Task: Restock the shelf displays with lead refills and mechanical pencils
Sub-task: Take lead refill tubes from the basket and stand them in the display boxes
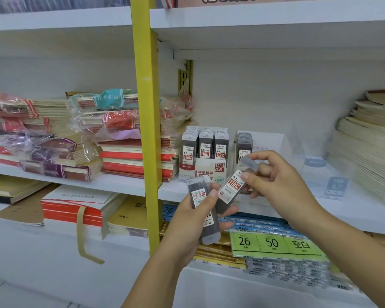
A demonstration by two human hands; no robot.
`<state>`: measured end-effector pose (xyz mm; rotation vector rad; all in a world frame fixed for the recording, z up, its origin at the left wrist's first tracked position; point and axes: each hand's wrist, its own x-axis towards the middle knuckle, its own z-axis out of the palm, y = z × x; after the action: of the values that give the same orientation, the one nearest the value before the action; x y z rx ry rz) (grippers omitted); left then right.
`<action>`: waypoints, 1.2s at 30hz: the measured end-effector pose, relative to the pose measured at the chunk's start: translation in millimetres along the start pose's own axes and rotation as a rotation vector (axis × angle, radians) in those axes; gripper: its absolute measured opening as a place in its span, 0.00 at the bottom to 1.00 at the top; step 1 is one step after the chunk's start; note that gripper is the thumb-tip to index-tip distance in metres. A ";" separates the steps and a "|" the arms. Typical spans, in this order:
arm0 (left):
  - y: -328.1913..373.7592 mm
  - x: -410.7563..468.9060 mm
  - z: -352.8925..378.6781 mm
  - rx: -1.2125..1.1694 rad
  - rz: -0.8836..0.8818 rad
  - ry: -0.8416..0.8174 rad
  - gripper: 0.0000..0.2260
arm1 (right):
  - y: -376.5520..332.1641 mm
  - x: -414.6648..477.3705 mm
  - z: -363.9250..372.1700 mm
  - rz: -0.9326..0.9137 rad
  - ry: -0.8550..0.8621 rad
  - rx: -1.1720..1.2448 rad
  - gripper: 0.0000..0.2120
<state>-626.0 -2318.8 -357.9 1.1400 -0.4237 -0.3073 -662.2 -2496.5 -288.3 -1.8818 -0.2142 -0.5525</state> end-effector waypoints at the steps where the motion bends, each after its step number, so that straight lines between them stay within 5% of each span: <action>1: -0.7 1.0 -0.2 0.004 0.004 -0.013 0.18 | -3.6 1.8 -4.3 -0.030 0.021 -0.020 0.13; 8: -3.1 8.5 -2.5 0.067 0.023 0.028 0.10 | -38.5 54.0 -66.8 -0.222 0.221 -0.353 0.20; 13: 0.8 12.0 -3.0 -0.077 -0.035 0.012 0.17 | -30.3 91.5 -78.9 -0.162 0.100 -0.628 0.18; 21: -2.2 11.3 -1.5 0.132 0.043 0.040 0.07 | -3.9 111.0 -67.6 -0.065 -0.069 -0.754 0.15; 36: -4.7 14.5 2.7 0.095 0.085 0.116 0.12 | 11.7 114.6 -64.7 -0.227 0.024 -1.198 0.18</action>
<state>-614.6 -2329.3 -358.8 1.2221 -0.3865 -0.1477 -574.9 -2573.4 -225.8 -3.0227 -0.0684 -0.9873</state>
